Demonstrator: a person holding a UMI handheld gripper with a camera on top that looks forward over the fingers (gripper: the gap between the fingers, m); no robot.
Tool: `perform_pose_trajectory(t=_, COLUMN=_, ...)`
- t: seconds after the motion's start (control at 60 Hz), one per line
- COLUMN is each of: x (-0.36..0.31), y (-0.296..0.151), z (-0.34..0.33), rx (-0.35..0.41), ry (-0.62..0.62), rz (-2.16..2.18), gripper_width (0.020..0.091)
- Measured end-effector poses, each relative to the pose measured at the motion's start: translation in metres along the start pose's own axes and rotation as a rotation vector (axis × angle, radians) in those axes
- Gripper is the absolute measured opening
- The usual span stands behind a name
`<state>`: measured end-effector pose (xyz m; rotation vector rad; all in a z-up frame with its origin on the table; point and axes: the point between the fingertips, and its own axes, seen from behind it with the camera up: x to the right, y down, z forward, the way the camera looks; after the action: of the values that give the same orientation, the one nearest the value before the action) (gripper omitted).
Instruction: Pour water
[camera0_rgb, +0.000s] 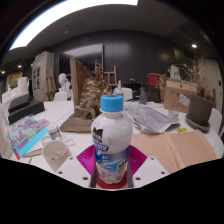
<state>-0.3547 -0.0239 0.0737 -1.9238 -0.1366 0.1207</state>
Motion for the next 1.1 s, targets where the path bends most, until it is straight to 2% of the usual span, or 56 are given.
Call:
perform_pose_trajectory(t=0.133, x=0.002, y=0.003, z=-0.003, rx=-0.034, ry=-0.005, rz=0.031, gripper_width=0.0543)
perform_pose_trajectory(t=0.167, x=0.002, y=0.004, z=-0.005, rx=-0.056, ry=-0.004, rz=0.036, gripper_width=0.0667)
perform_pose_trajectory(t=0.2, x=0.002, y=0.003, z=-0.009, rx=-0.071, ry=-0.005, rz=0.039, gripper_width=0.0832)
perform_pose_trajectory(t=0.217, x=0.002, y=0.004, z=-0.013, rx=-0.079, ry=0.001, rz=0.042, gripper_width=0.0871)
perform_pose_trajectory(t=0.25, x=0.001, y=0.004, z=-0.020, rx=-0.106, ry=0.003, rz=0.042, gripper_width=0.0842)
perform_pose_trajectory(t=0.4, x=-0.001, y=0.002, z=-0.084, rx=-0.200, ry=0.048, rz=0.048, gripper_width=0.0853)
perform_pose_trajectory(t=0.583, x=-0.015, y=-0.005, z=-0.192, rx=-0.287, ry=0.126, rz=0.018, gripper_width=0.0855)
perform_pose_trajectory(t=0.833, x=-0.040, y=-0.018, z=-0.287, rx=-0.300, ry=0.166, rz=-0.028, gripper_width=0.0856)
perform_pose_trajectory(t=1.1, x=-0.052, y=-0.015, z=-0.311, rx=-0.304, ry=0.166, rz=-0.023, gripper_width=0.0861)
